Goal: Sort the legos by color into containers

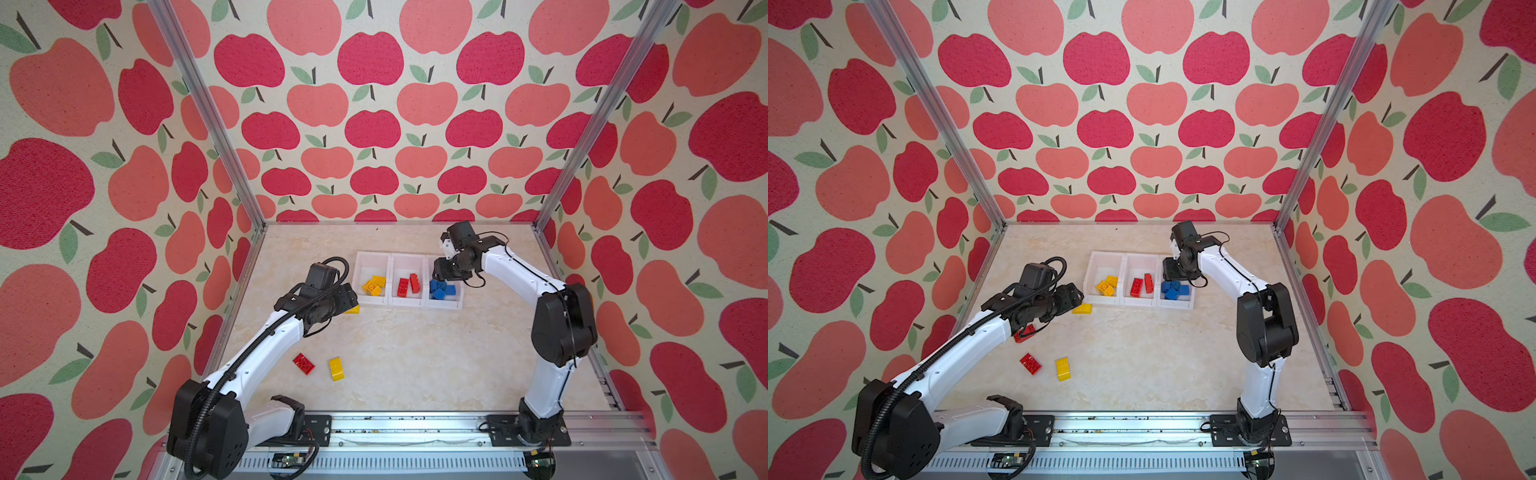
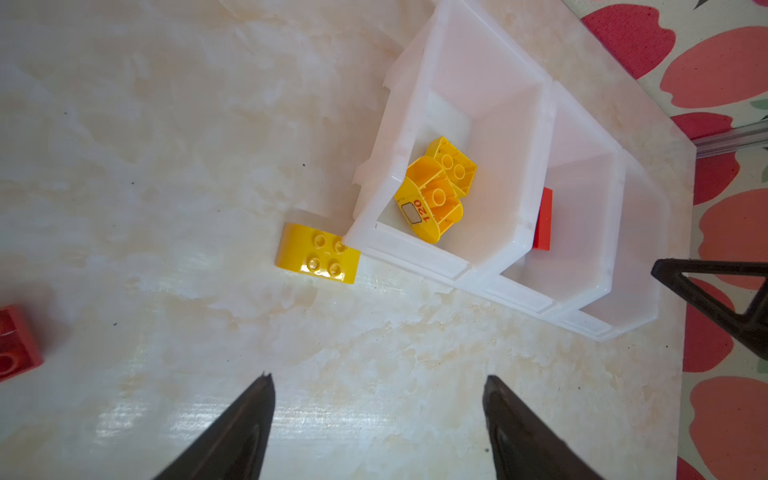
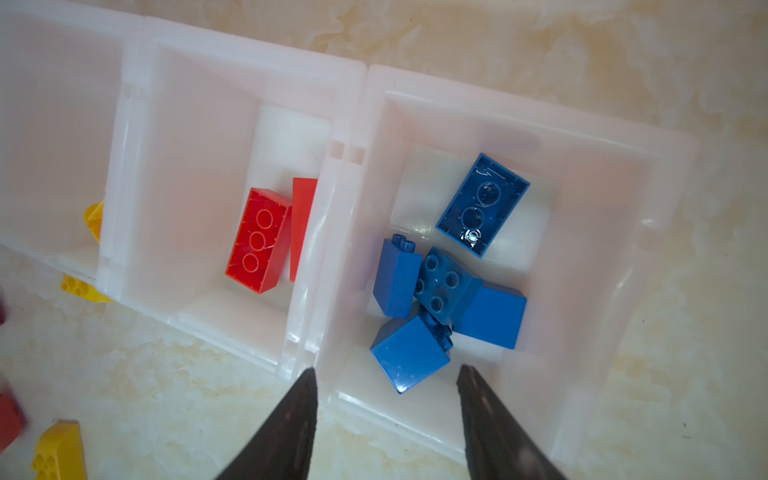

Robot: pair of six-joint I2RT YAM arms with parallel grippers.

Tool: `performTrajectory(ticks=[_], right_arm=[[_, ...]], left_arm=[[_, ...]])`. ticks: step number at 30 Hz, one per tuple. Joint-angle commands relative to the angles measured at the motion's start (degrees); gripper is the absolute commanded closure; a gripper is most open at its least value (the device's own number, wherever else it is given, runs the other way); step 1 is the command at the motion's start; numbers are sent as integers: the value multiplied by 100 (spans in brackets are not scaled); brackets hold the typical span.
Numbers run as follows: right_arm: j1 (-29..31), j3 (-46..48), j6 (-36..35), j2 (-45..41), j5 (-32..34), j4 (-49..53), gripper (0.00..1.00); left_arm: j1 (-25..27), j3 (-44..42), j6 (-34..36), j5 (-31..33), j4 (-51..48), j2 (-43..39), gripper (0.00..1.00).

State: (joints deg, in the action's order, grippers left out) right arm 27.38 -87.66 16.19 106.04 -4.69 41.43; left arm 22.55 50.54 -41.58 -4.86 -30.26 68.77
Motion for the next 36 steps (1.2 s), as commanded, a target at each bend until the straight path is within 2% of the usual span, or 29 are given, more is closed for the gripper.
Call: performTrajectory(ticks=[1, 4, 8, 20, 27, 36], right_arm=[[83, 231, -3, -402, -185, 334, 38], [113, 466, 43, -651, -314, 390, 34], [170, 673, 35, -883, -477, 510, 32], [206, 722, -255, -1219, -752, 1032, 30], [204, 729, -353, -1181, -871, 1026, 30], [205, 922, -278, -1302, -894, 852, 30]], left_arm=[[294, -10, -348, 526, -1038, -132, 19], [442, 14, -461, 767, -1544, -254, 19], [596, -271, -790, 653, -1814, -403, 21], [1924, -1231, -2499, 1081, -2158, -619, 26], [2072, -1688, -2976, 1146, -1918, -619, 29], [2026, -2074, -2958, 1102, -1197, -613, 37]])
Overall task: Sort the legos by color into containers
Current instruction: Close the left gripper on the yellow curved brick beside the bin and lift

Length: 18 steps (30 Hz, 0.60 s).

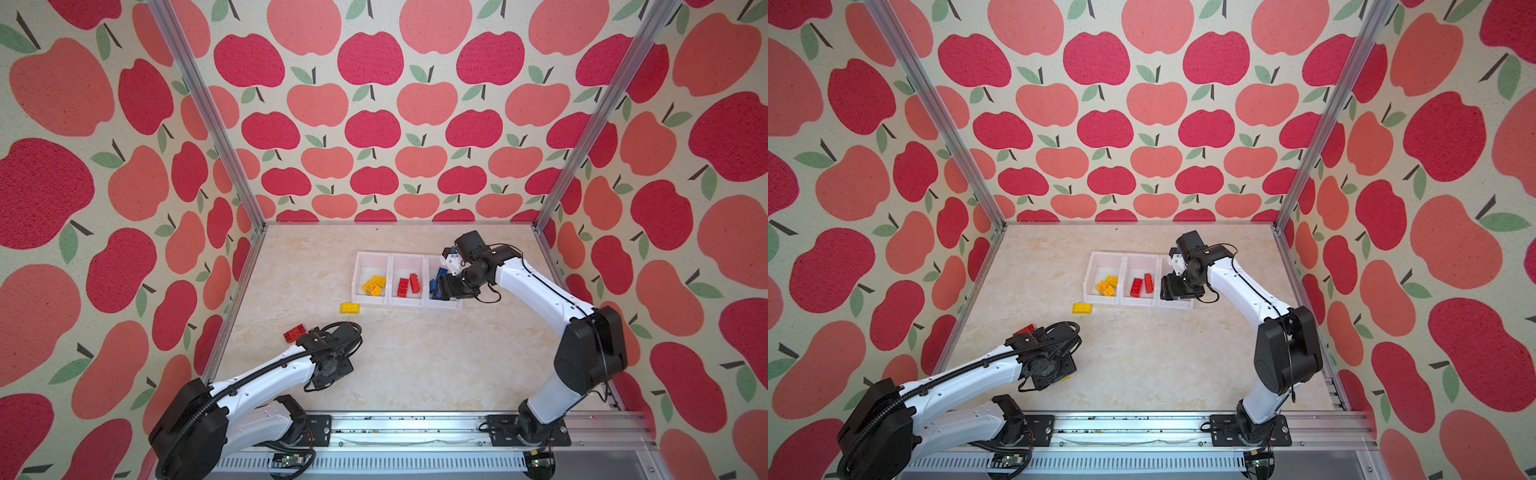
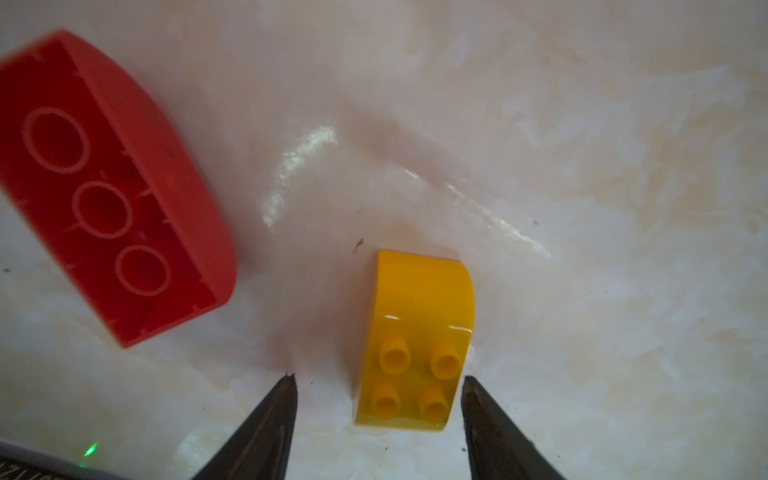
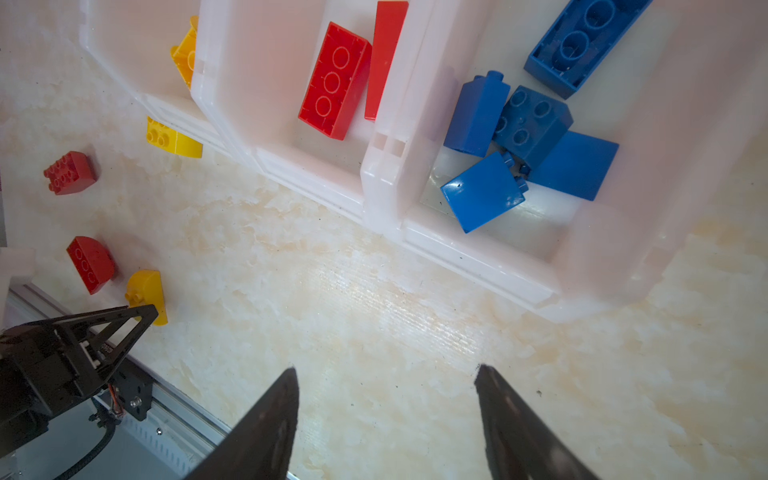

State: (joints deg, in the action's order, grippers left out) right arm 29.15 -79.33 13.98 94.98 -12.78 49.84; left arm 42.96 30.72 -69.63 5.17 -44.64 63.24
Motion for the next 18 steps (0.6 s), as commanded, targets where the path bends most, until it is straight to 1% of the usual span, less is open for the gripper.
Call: performTrajectory(ticks=[1, 5, 15, 18], right_arm=[[30, 98, -49, -210, -88, 10, 30], [28, 128, -35, -234, -80, -19, 30], [23, 163, -22, -252, -78, -58, 30], [25, 172, -18, -251, -79, -70, 30]], left_arm=[[-19, -92, -140, 83, 278, -28, 38], [-81, -77, -27, 30, 377, 72, 45], [-152, -24, 28, -16, 253, 87, 69], [-156, 97, 36, 17, 120, 87, 73]])
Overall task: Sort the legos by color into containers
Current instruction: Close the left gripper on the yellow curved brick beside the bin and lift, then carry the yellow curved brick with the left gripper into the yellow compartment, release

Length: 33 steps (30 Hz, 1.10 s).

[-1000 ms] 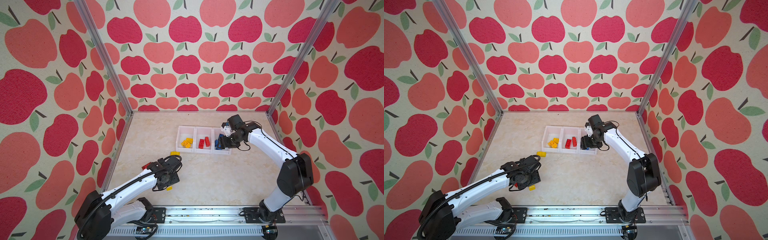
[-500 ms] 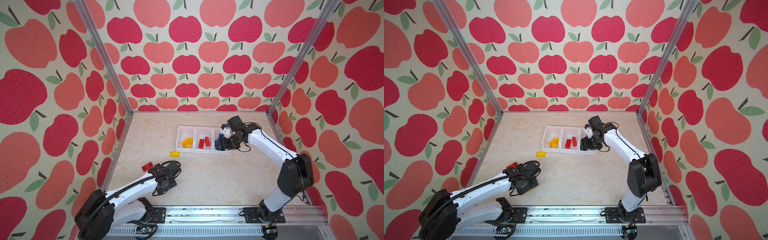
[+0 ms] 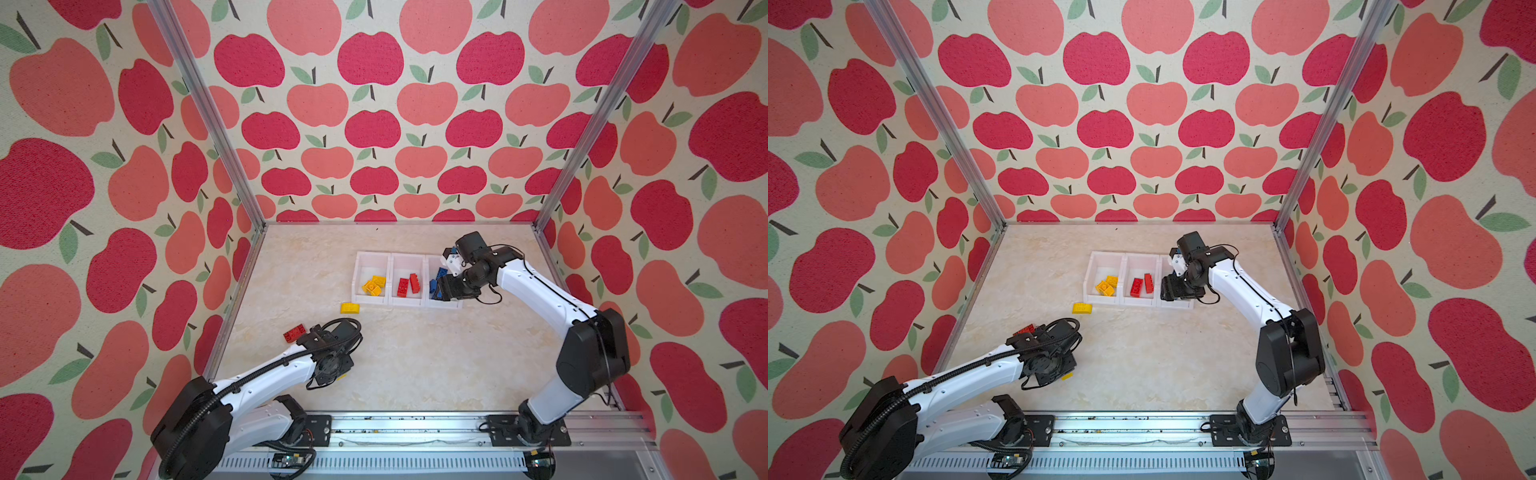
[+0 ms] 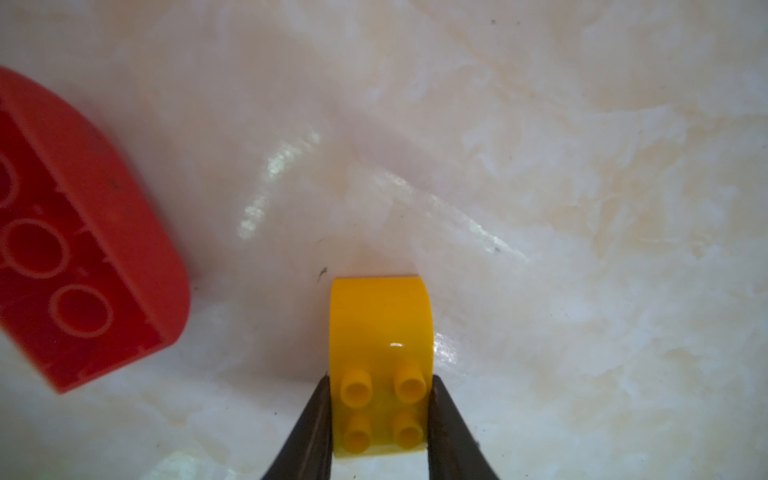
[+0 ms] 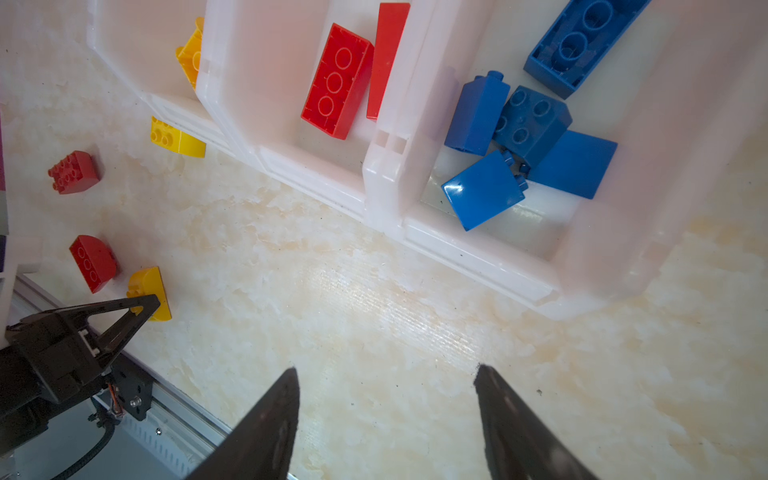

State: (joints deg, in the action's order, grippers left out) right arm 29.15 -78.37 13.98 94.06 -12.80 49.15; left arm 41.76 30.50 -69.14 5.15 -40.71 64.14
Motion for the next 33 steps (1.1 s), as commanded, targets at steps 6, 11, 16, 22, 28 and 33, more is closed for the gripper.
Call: performTrajectory(ticks=[6, 11, 16, 22, 28, 33], right_arm=[[7, 109, -7, -168, -110, -15, 30], [7, 170, 54, -181, -160, -80, 31], [6, 228, 114, -204, -188, -148, 31], [10, 269, 191, -235, -230, -224, 30], [16, 373, 281, -293, -311, -320, 22], [19, 550, 376, -427, -311, -402, 19]], left_arm=[[-38, 708, 216, 355, -671, -120, 78], [-217, 1292, 687, 570, -708, -115, 81], [-520, 1943, 1392, 511, -420, 179, 82], [-950, 2776, 2269, 215, 58, 872, 83], [-1260, 3646, 2929, -204, 501, 1787, 83], [-1439, 4395, 3327, -576, 799, 2593, 83]])
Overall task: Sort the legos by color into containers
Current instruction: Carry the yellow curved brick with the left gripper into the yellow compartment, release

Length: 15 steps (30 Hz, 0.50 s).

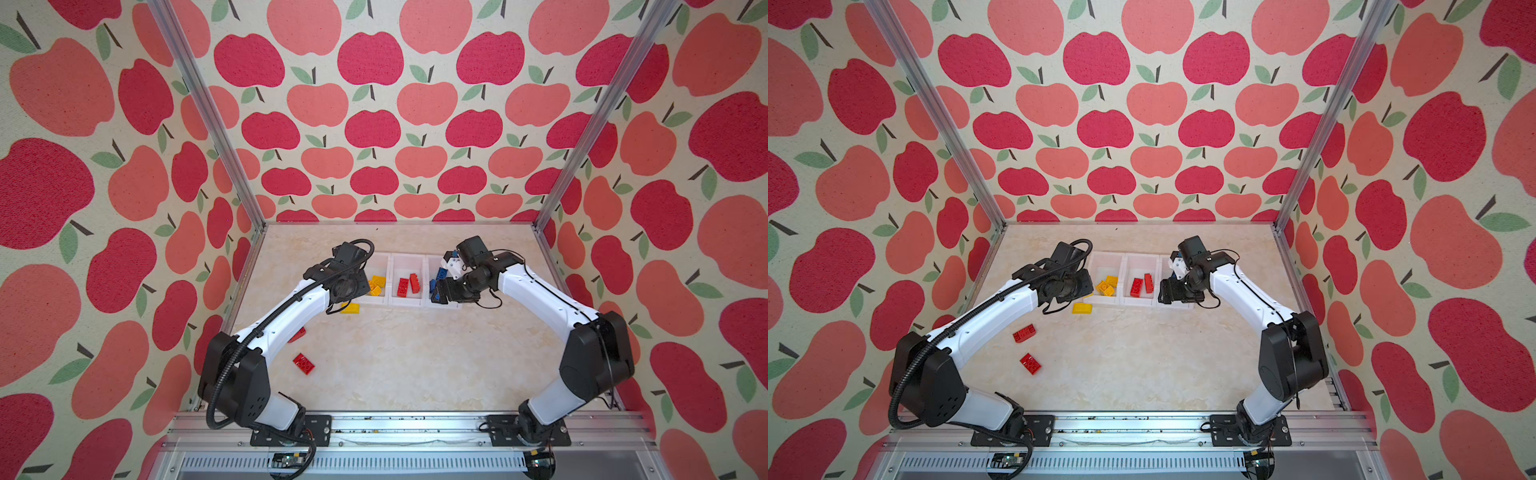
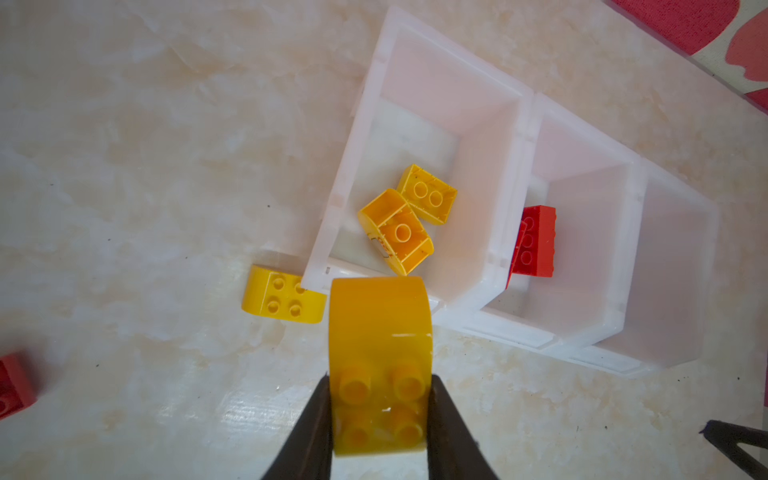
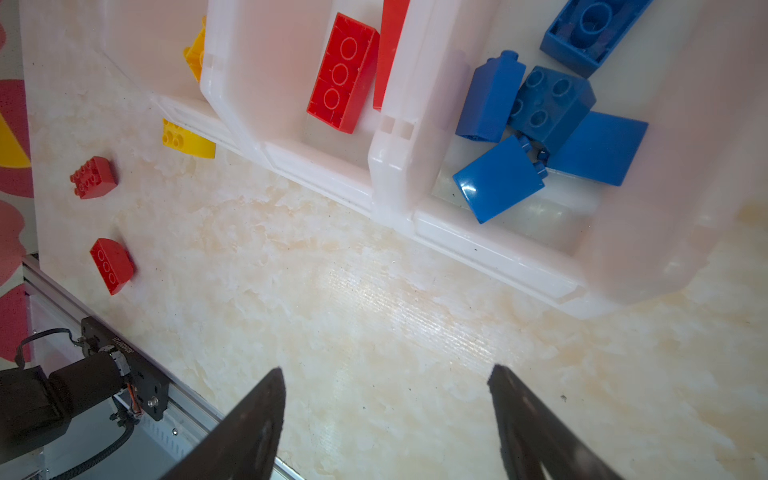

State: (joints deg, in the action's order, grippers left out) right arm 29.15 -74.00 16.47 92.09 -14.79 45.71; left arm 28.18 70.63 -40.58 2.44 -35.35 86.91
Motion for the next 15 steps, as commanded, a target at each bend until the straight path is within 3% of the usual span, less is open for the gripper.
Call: performTrajectory(ticks=[1, 15], right_arm=[[16, 129, 148, -248, -112, -71, 18], [16, 271, 269, -447, -53, -97, 15]], left_arm=[[-109, 519, 517, -358, 307, 462, 83], [-390, 1889, 871, -771, 731, 2335, 83]])
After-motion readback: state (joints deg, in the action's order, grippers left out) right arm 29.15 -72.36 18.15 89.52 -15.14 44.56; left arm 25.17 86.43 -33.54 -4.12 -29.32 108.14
